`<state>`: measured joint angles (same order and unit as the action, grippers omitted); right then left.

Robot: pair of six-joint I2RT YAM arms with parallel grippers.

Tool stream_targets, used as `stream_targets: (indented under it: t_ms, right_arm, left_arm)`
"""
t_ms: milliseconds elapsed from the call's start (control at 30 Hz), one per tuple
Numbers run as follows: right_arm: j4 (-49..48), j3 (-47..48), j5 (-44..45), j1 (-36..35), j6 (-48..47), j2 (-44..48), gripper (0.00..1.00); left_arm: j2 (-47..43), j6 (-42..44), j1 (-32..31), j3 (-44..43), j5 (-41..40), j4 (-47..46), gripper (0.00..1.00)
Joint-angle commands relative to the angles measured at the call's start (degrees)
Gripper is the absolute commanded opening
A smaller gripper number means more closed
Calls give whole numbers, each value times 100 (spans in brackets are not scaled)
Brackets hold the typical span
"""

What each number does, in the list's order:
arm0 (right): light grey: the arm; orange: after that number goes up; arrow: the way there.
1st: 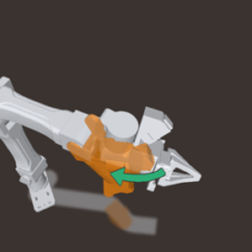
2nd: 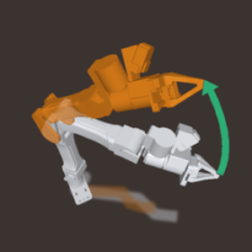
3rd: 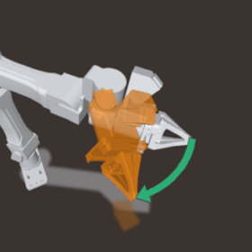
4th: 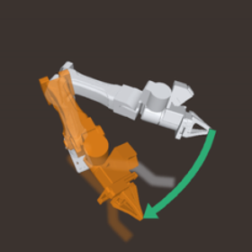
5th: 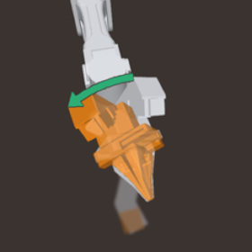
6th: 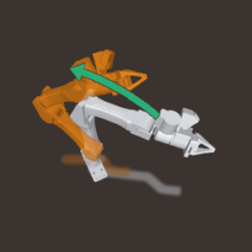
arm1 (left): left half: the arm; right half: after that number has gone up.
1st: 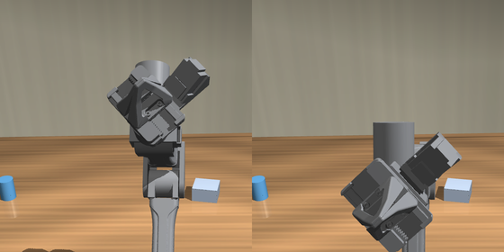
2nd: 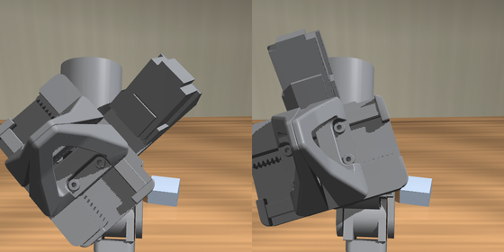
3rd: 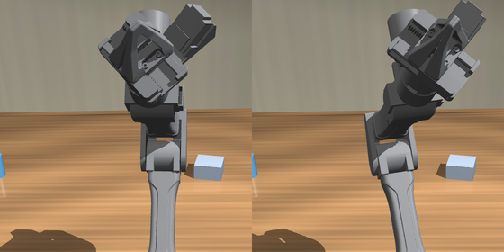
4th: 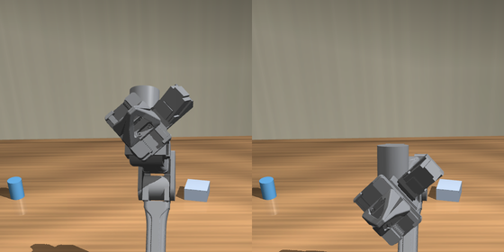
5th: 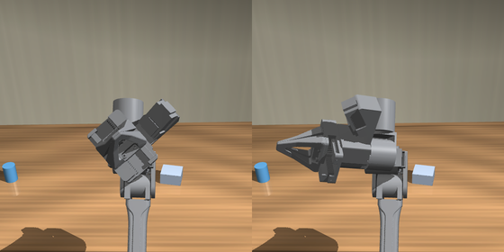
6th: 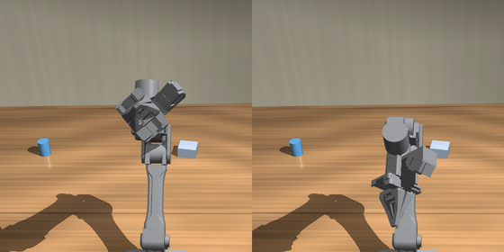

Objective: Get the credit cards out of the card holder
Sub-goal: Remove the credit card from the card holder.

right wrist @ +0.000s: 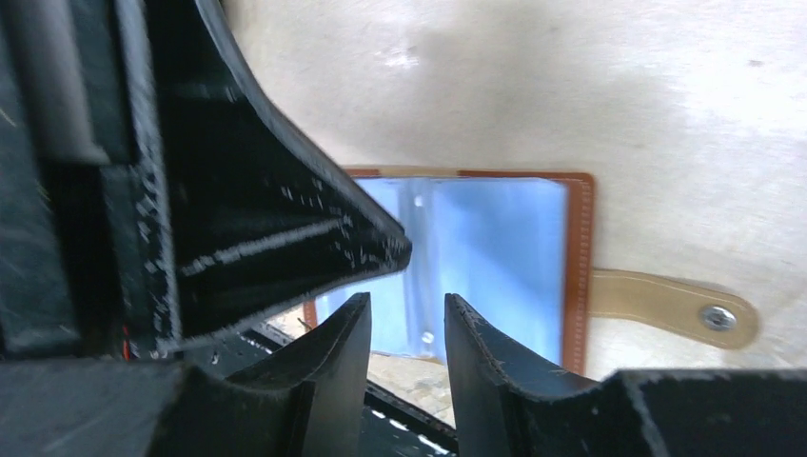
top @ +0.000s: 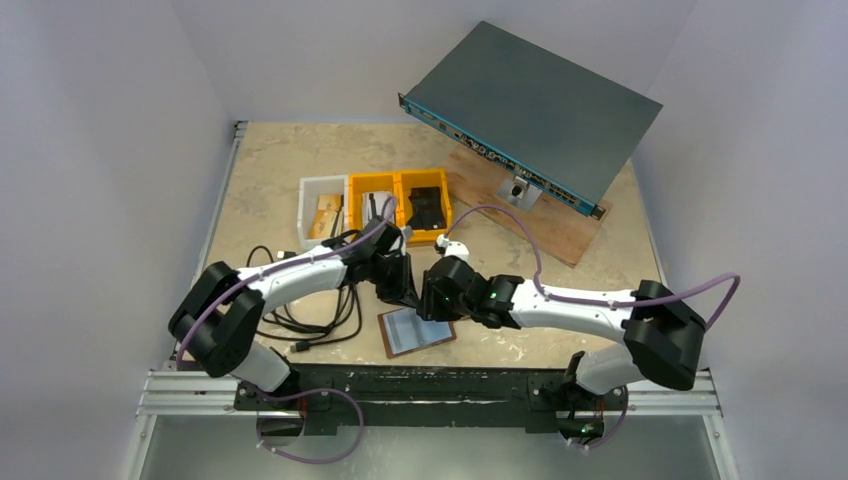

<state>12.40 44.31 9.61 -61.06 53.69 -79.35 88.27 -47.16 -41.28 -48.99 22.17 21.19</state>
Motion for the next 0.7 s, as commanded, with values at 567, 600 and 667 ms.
stream_targets:
  t_ms: [567, 600, 667]
  right_arm:
    - [1458, 2127, 867, -970, -528, -2064, 49]
    - [1507, 2159, 884, -988, -519, -2100, 50]
    - [1543, 2182, 835, -1009, -510, -2166, 49]
  left_arm:
    - [-2180, 512, 1701, 991, -643, 1108, 24]
    - [-2189, 522, 1709, 1010, -636, 1114, 24]
    - [-2205, 532, 1712, 1042, -609, 1115, 24]
